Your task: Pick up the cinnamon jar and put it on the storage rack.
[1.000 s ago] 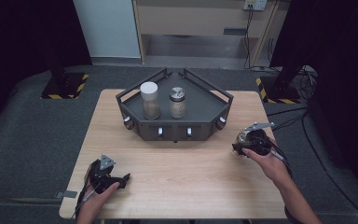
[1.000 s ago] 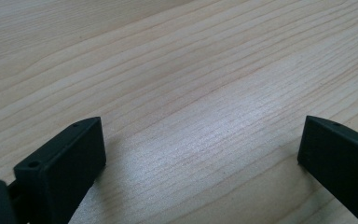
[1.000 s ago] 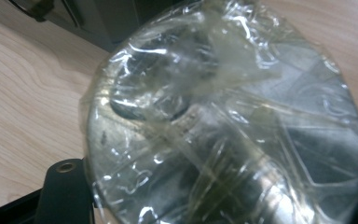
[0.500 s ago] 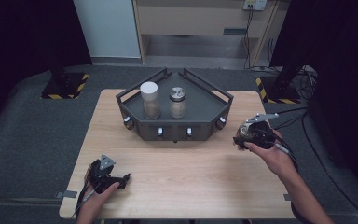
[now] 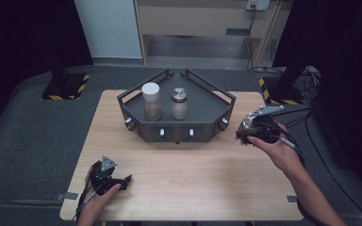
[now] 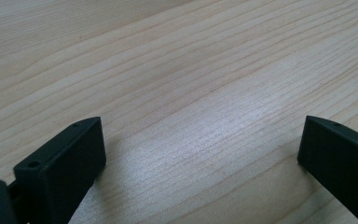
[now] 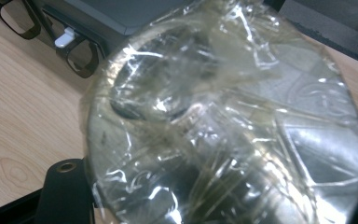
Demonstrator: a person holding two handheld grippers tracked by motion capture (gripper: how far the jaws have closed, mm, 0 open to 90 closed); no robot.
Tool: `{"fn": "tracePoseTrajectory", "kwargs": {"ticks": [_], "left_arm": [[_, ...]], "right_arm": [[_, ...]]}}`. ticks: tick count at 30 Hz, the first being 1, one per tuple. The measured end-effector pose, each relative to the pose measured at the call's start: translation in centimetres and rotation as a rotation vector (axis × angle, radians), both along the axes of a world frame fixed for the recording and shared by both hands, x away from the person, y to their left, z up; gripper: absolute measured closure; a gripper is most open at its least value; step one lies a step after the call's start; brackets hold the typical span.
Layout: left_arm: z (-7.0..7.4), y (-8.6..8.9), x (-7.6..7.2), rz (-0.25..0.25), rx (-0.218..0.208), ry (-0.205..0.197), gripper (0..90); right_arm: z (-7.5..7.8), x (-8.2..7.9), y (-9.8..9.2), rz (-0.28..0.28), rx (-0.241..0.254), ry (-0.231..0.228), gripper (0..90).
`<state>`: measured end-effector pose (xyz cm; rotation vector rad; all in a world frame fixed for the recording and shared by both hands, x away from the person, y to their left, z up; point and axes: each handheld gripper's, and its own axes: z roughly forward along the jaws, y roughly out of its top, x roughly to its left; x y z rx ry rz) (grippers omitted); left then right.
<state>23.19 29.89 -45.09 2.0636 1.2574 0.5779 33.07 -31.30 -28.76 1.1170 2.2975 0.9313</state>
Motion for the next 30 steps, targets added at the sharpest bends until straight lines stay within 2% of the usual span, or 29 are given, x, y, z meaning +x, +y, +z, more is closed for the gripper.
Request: {"fn": "tracePoseTrajectory", "kwargs": {"ticks": [5,14,30], "left_arm": [[0.0,0.0,0.0,0.000,0.000,0.000,0.0],[0.0,0.0,0.0,0.002,0.000,-0.001,0.0],[0.0,0.0,0.0,-0.001,-0.002,0.002,0.0]], "right_arm": [[0.8,0.3,0.2,-0.001,0.012,0.001,31.2],[2.2,0.8,1.0,0.005,0.004,-0.009,31.2],[3.0,2.1,2.8,0.023,-0.004,-0.009,31.2]]}}
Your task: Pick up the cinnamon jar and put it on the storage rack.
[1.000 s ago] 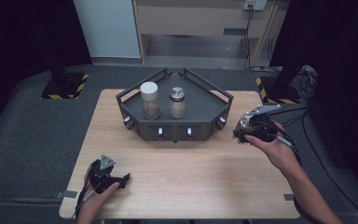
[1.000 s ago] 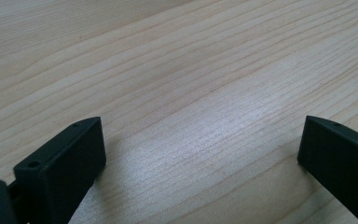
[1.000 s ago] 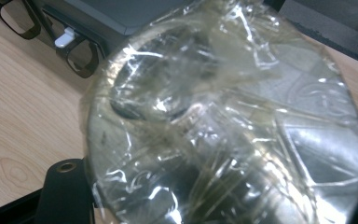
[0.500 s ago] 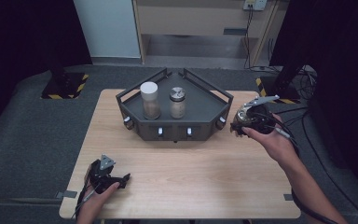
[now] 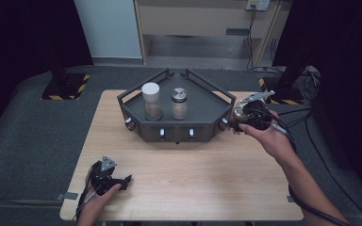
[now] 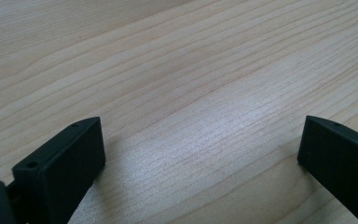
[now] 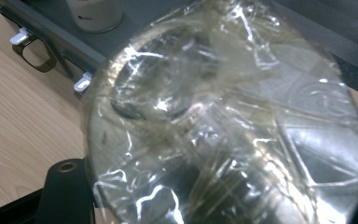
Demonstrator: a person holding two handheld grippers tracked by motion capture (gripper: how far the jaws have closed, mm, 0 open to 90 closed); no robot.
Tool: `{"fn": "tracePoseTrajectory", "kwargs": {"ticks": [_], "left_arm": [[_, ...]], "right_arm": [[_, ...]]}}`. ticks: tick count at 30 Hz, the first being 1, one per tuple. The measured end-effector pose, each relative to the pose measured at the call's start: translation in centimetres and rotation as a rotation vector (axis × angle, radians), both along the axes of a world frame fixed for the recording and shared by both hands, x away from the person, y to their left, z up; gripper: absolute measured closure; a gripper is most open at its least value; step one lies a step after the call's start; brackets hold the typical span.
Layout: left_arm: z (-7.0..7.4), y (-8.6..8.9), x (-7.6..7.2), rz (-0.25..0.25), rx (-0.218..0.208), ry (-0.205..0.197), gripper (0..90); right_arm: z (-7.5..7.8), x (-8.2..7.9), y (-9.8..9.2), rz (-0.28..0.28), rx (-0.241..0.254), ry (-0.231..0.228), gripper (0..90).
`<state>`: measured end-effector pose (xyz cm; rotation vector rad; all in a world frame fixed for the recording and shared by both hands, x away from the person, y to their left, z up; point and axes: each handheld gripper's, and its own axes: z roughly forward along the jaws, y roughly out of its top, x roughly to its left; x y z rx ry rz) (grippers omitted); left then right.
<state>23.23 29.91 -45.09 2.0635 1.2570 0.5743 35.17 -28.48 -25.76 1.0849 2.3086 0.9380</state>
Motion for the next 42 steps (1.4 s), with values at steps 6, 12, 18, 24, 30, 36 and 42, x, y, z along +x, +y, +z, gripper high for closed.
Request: {"fn": "tracePoseTrajectory", "kwargs": {"ticks": [6,12,18,24,30,36,42], "left_arm": [[0.0,0.0,0.0,-0.001,0.000,0.000,0.0],[0.0,0.0,0.0,0.000,-0.002,0.000,0.0],[0.0,0.0,0.0,-0.001,-0.001,0.000,0.0],[0.0,0.0,0.0,-0.001,-0.001,0.000,0.0],[0.0,0.0,0.0,-0.001,-0.001,0.000,0.0],[0.0,0.0,0.0,-0.002,-0.001,0.000,0.0],[0.0,0.0,0.0,-0.002,0.000,0.001,0.0]], "right_arm": [[0.3,0.6,0.7,0.002,0.005,0.002,31.2],[0.8,1.4,1.4,-0.008,0.034,0.002,31.2],[1.5,2.1,2.1,-0.020,0.034,-0.010,31.2],[2.0,2.9,3.3,-0.014,0.004,-0.018,31.2],[2.3,3.8,4.7,-0.005,-0.010,-0.021,31.2],[2.4,4.5,5.7,-0.018,-0.008,-0.016,31.2],[2.6,5.4,6.3,-0.017,-0.008,-0.013,31.2]]}}
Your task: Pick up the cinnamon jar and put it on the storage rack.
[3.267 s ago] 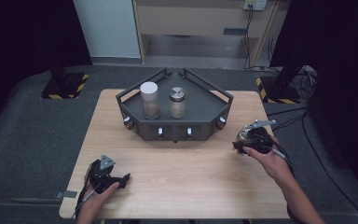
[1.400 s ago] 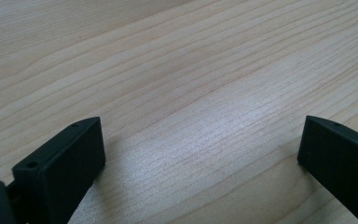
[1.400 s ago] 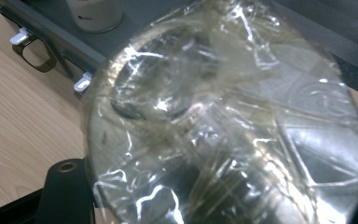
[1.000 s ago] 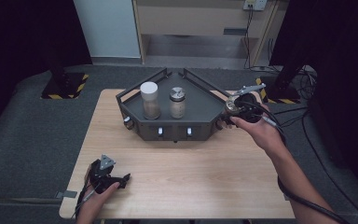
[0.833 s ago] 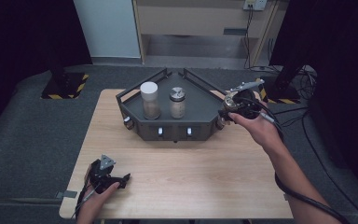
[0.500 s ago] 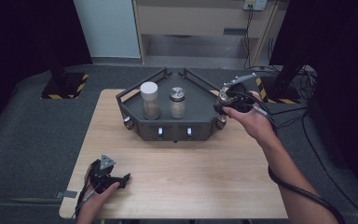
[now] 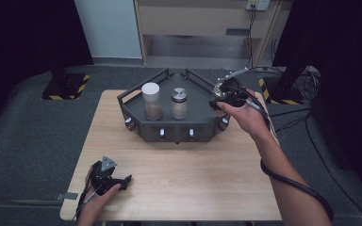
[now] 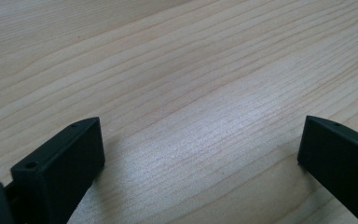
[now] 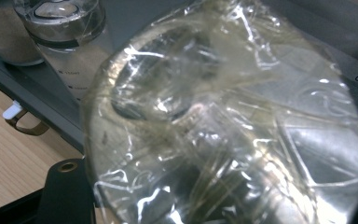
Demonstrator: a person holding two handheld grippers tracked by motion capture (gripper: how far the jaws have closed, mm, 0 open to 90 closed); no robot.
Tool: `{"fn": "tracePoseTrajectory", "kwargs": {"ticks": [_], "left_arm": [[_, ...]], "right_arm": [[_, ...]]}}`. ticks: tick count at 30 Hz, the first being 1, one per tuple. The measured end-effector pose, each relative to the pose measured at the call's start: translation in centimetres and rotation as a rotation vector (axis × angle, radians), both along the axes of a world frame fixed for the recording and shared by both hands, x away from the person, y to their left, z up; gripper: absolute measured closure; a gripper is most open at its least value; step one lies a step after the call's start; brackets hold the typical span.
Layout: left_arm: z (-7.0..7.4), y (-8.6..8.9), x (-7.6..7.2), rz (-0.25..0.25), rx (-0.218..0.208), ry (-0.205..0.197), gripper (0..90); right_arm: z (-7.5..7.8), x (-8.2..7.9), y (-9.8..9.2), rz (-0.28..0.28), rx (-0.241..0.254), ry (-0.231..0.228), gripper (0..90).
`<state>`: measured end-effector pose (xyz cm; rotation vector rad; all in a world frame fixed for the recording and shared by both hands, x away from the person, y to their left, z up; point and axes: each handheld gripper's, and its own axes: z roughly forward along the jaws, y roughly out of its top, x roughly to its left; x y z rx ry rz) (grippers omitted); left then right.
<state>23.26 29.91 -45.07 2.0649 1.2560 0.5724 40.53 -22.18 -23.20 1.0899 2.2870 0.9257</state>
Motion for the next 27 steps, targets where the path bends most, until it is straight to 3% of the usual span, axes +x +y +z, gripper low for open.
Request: {"fn": "tracePoseTrajectory", "kwargs": {"ticks": [27], "left_arm": [[0.0,0.0,0.0,0.000,0.001,-0.002,0.0]], "right_arm": [[-0.7,2.7,1.7,-0.004,0.031,0.019,31.2]]}}
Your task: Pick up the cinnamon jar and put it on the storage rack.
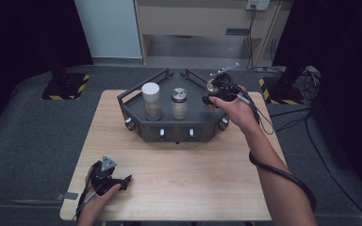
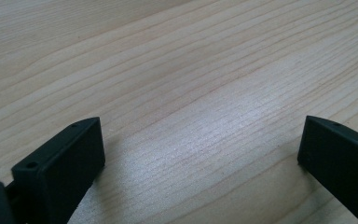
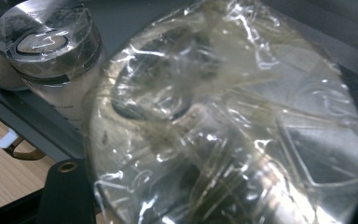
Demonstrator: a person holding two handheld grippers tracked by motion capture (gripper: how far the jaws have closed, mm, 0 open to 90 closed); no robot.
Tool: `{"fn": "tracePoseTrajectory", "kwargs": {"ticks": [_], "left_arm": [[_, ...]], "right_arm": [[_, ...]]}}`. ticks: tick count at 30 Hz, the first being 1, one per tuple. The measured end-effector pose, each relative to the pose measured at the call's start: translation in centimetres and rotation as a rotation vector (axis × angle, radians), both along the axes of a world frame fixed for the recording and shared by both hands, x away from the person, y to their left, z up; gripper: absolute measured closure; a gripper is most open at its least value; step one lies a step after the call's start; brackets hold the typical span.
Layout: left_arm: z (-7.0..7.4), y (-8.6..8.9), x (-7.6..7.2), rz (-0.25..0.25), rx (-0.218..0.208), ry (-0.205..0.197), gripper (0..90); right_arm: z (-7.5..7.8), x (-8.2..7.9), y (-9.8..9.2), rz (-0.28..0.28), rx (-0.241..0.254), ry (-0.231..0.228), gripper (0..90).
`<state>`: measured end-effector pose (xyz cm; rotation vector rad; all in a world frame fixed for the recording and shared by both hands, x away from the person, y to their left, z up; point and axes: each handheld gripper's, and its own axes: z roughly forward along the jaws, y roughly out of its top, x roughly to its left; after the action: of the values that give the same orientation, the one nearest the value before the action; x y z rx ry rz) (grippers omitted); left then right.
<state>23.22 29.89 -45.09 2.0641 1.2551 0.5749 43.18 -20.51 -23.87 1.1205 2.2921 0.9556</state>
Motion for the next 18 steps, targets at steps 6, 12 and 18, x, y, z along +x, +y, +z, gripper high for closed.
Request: {"fn": "tracePoseTrajectory", "kwargs": {"ticks": [6,12,18], "left_arm": [[0.00,0.00,0.00,0.000,0.000,0.000,0.0],[0.00,-0.01,-0.01,0.000,0.001,0.000,0.0],[0.00,-0.01,-0.01,0.000,0.001,0.000,0.0]], "right_arm": [[-0.14,0.29,0.44,0.005,-0.002,0.004,31.3],[-0.27,0.62,0.51,-0.005,0.004,0.009,31.3],[-0.76,1.03,0.61,-0.014,0.005,0.017,31.3]]}}
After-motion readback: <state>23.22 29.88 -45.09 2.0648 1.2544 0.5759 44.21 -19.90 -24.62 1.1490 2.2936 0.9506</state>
